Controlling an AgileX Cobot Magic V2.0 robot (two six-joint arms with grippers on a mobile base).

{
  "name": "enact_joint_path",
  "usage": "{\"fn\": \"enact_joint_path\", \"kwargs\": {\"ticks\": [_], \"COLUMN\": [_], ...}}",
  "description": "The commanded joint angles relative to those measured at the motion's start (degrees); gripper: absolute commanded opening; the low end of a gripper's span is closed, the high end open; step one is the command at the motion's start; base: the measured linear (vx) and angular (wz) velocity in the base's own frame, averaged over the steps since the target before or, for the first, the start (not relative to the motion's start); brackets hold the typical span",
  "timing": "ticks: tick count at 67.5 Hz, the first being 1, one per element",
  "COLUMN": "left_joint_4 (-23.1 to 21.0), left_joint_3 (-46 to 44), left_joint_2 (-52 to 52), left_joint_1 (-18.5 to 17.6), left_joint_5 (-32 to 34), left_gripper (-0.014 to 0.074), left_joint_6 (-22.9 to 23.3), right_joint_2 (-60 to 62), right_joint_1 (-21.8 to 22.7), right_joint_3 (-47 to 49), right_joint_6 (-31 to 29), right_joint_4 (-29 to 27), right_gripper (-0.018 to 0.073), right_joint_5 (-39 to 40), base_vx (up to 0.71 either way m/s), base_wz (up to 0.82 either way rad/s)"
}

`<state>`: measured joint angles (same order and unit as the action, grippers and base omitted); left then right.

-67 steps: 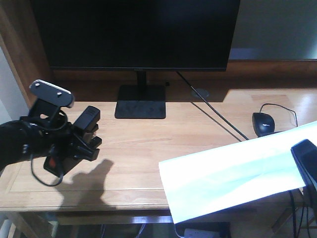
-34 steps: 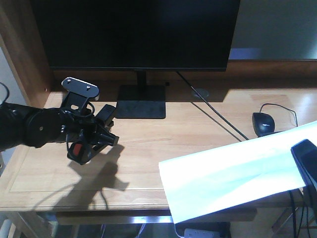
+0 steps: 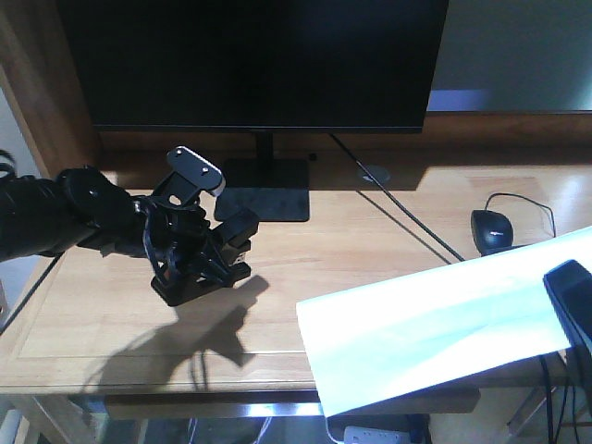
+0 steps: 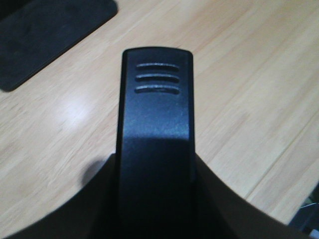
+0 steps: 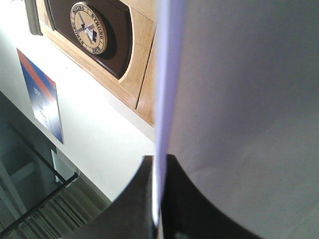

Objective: Grab stapler and paper to desk for stapling
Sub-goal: 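Swing the left gripper with the black stapler over the desktop, then lower the black stapler onto the desk near the monitor stand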

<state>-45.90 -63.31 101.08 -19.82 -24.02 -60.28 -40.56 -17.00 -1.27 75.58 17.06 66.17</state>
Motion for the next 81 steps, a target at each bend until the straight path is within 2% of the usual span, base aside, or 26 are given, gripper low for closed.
{"fn": "enact_joint_path", "kwargs": {"ticks": [1, 8, 13, 19, 26, 33, 52, 68, 74, 81], "left_joint_4": [-14.7, -26.1, -31.3, -34.4, -35.3, -36.0, -35.5, -29.1, -28.8, -28.8], "left_joint_3": [-2.3, -2.3, -2.3, -2.3, -2.3, -2.5, -10.3, -20.1, -22.7, -24.8], "left_joint_2": [-2.5, -2.5, -2.5, -2.5, -2.2, -0.6, 9.0, 19.2, 22.2, 24.3], "left_joint_1": [3.2, 7.1, 9.6, 12.1, 14.3, 16.3, 19.1, 19.1, 19.1, 19.1], "left_joint_5": [-1.0, -7.7, -11.8, -15.1, -17.4, -22.5, -36.5, -44.7, -47.6, -47.5], "left_gripper": [-0.0006, -0.0006, -0.0006, -0.0006, -0.0006, -0.0006, -0.0006, -0.0006, -0.0006, -0.0006], "left_joint_6": [-14.5, -25.7, -32.9, -37.7, -41.3, -45.2, -45.5, -45.5, -45.5, -46.7], "right_joint_2": [0.0, 0.0, 0.0, 0.0, 0.0, 0.0, 0.0, 0.0, 0.0, 0.0], "right_joint_1": [0.1, 0.1, 0.1, 0.1, 0.1, 0.1, 0.1, 0.1, 0.1, 0.1], "right_joint_3": [-1.6, -1.6, -1.6, -1.6, -1.6, -1.6, -1.6, -1.6, -1.6, -1.6], "right_joint_6": [-0.9, -0.9, -0.9, -0.9, -0.9, -0.9, -0.9, -0.9, -0.9, -0.9], "right_joint_4": [-0.4, -0.4, -0.4, -0.4, -0.4, -0.4, -0.4, -0.4, -0.4, -0.4], "right_gripper": [-0.0002, -0.0002, -0.0002, -0.0002, -0.0002, -0.0002, -0.0002, -0.0002, -0.0002, -0.0002], "right_joint_5": [10.3, 10.3, 10.3, 10.3, 10.3, 10.3, 10.3, 10.3, 10.3, 10.3], "base_vx": [0.0, 0.0, 0.0, 0.0, 0.0, 0.0, 0.0, 0.0, 0.0, 0.0], "base_wz": [0.0, 0.0, 0.0, 0.0, 0.0, 0.0, 0.0, 0.0, 0.0, 0.0]}}
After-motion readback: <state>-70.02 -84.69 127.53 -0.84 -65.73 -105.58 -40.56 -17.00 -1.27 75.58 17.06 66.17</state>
